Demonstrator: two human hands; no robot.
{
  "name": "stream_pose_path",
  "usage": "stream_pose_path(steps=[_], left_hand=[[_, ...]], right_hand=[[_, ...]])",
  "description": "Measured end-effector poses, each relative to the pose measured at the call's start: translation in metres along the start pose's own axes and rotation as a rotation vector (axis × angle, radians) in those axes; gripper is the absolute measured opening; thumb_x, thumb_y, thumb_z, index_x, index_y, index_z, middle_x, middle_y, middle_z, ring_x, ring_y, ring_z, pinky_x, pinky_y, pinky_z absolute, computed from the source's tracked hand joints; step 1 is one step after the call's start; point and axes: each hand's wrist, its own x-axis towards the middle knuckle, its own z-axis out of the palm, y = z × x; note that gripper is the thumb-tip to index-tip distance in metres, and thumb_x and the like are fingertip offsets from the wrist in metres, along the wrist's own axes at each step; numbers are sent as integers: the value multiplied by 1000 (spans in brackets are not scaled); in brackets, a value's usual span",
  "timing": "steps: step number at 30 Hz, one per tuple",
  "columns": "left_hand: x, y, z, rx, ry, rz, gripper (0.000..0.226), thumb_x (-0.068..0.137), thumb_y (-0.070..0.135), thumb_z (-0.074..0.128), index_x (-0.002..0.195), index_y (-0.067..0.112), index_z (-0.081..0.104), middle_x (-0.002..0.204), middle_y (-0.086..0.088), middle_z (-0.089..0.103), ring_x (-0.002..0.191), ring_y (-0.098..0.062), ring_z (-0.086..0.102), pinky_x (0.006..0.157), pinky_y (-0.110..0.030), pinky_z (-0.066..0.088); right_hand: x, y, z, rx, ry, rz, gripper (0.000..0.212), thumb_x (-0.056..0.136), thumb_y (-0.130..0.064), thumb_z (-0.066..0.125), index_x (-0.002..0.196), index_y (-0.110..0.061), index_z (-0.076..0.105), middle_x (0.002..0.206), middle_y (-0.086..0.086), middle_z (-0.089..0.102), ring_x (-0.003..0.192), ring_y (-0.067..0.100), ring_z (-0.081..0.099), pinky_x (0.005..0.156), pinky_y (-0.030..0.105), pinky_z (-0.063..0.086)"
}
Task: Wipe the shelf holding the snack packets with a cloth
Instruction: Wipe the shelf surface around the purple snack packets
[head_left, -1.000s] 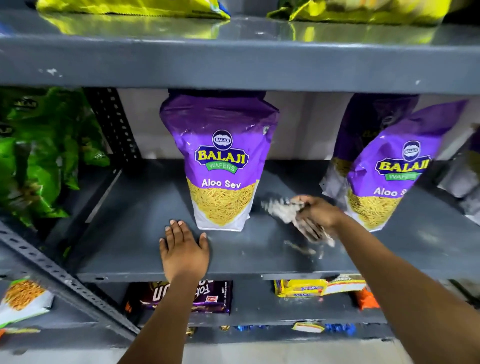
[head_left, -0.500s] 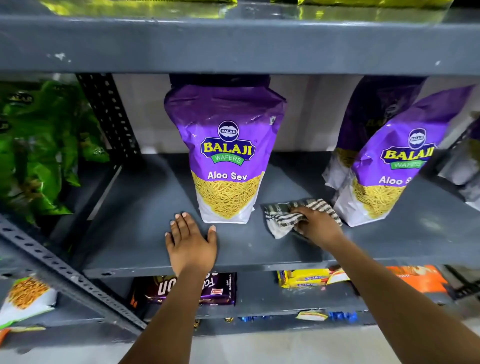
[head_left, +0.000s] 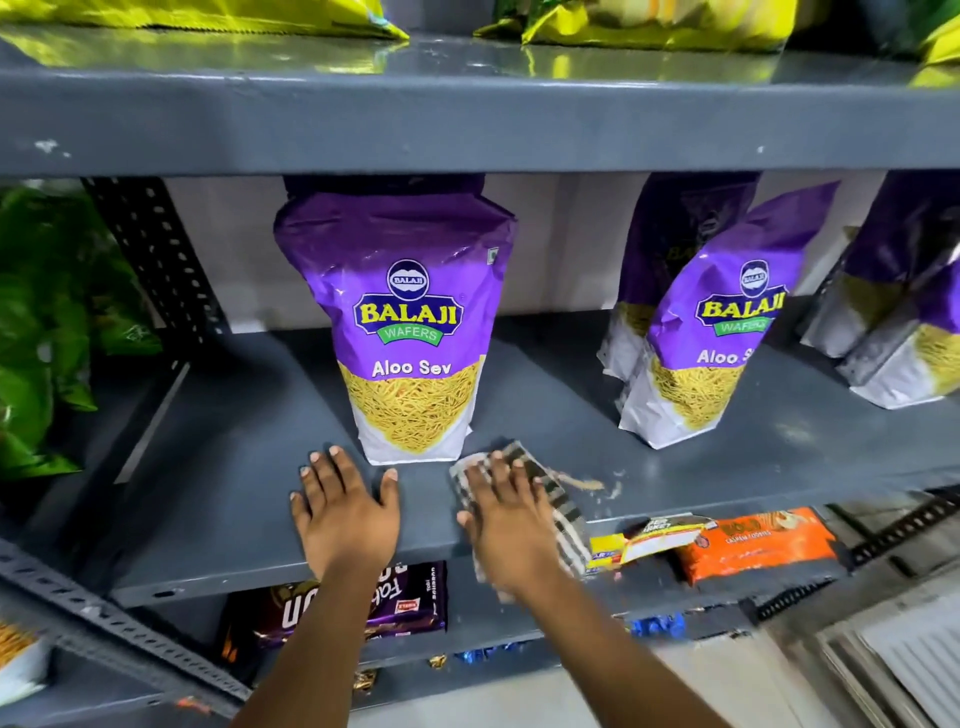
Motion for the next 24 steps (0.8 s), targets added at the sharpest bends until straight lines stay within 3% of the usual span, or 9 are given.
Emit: stream_pose_path(steps=[2,3,7,13,18,24], left_hand=[[1,-1,1,16,3,6,72,93,52,20,147,8,-1,157,-16,4,145,-29,3,117,-45,3],[2,-1,1,22,-2,8,71,93,52,19,147,10,-1,157,-16,3,145,-29,2,117,-45,2],[1,-2,1,45,-18,15,69,93,53,16,147,14,-2,157,-16,1,145,-29,1,117,-45,1],[1,-3,1,62,-27,26,69,93,52,16,147,14,-1,157,-17,1,144,-30,1,117,-45,2],[0,-3,1,67,-25,26,68,93,52,16,147,13,0,157,-17,2,144,-31,2,117,-46,2],[1,-3,0,62,-29,19,68,93,52,16,147,13,0,157,-17,2,144,-31,2,117,-46,3]], right_hand=[[5,3,10,-10,-38,-45,75,76,-52,-8,144,-25,9,158,5,6,145,23,2,118,41,0],[8,7,9,-20,-40,-48,73,78,-52,-8,144,-25,8,158,4,5,145,22,1,118,41,-2],[20,19,3,0,5,43,51,97,-40,19,144,-25,9,158,4,2,145,22,-1,118,42,-4],[24,38,-6,-9,-22,227,53,97,-40,16,145,-24,2,158,4,-5,144,24,-7,114,57,-7],[12,62,-13,-22,34,339,50,97,-35,18,144,-23,6,158,2,2,145,22,0,112,60,8],[-19,103,-31,-140,103,472,55,91,-16,39,141,-23,17,156,1,16,138,28,20,100,49,37]])
